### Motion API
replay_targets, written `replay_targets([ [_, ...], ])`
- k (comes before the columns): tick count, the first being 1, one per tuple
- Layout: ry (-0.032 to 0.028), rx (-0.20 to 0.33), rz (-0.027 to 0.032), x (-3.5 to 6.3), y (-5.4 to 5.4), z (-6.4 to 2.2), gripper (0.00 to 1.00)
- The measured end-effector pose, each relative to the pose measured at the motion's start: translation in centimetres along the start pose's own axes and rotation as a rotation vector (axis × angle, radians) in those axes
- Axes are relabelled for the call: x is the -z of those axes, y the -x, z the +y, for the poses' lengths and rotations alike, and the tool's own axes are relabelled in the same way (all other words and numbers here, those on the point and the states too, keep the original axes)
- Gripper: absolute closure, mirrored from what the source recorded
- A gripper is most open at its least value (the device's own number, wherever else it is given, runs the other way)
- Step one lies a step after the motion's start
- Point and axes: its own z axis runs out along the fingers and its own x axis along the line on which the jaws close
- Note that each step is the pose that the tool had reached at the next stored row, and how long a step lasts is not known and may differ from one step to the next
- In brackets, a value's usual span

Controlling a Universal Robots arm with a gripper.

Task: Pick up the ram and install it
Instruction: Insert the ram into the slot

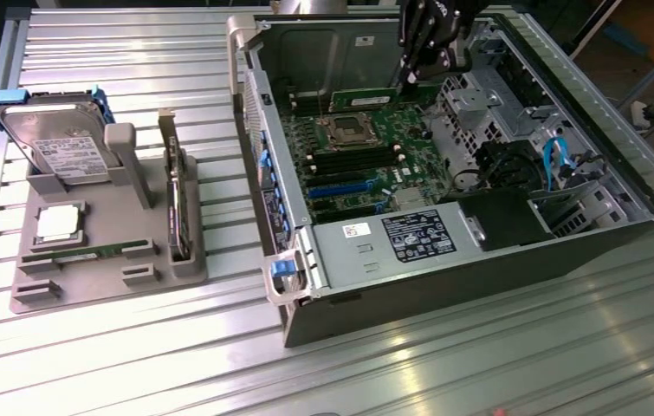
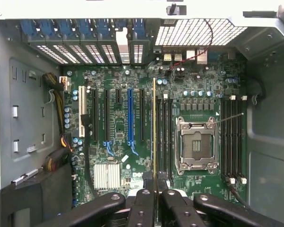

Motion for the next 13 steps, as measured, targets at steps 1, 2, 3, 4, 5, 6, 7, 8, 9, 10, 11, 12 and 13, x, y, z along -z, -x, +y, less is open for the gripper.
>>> replay_targets([
  [1,0.0000,0.000,0.0000,-0.07,0.00,0.00,0.88],
  [2,0.0000,0.000,-0.0001,-0.15,-0.01,0.00,0.88],
  [3,0.0000,0.000,-0.0003,-0.23,-0.01,0.00,0.88],
  [4,0.0000,0.000,-0.0004,-0.30,-0.01,-0.01,0.88],
  [5,0.0000,0.000,-0.0005,-0.37,-0.01,-0.01,0.88],
  [6,0.0000,0.000,-0.0007,-0.48,-0.01,-0.01,0.88],
  [7,0.0000,0.000,-0.0007,-0.56,-0.02,-0.01,0.88],
  [8,0.0000,0.000,-0.0008,-0.65,-0.02,-0.02,0.88],
  [9,0.0000,0.000,-0.0008,-0.74,-0.02,-0.02,0.88],
  [10,0.0000,0.000,-0.0008,-0.82,-0.02,-0.02,0.88],
  [11,0.0000,0.000,-0.0008,-0.89,-0.02,-0.02,0.88],
  [12,0.0000,0.000,-0.0009,-0.98,-0.03,-0.02,0.88],
  [13,0.0000,0.000,-0.0008,-1.05,-0.03,-0.03,0.88],
])
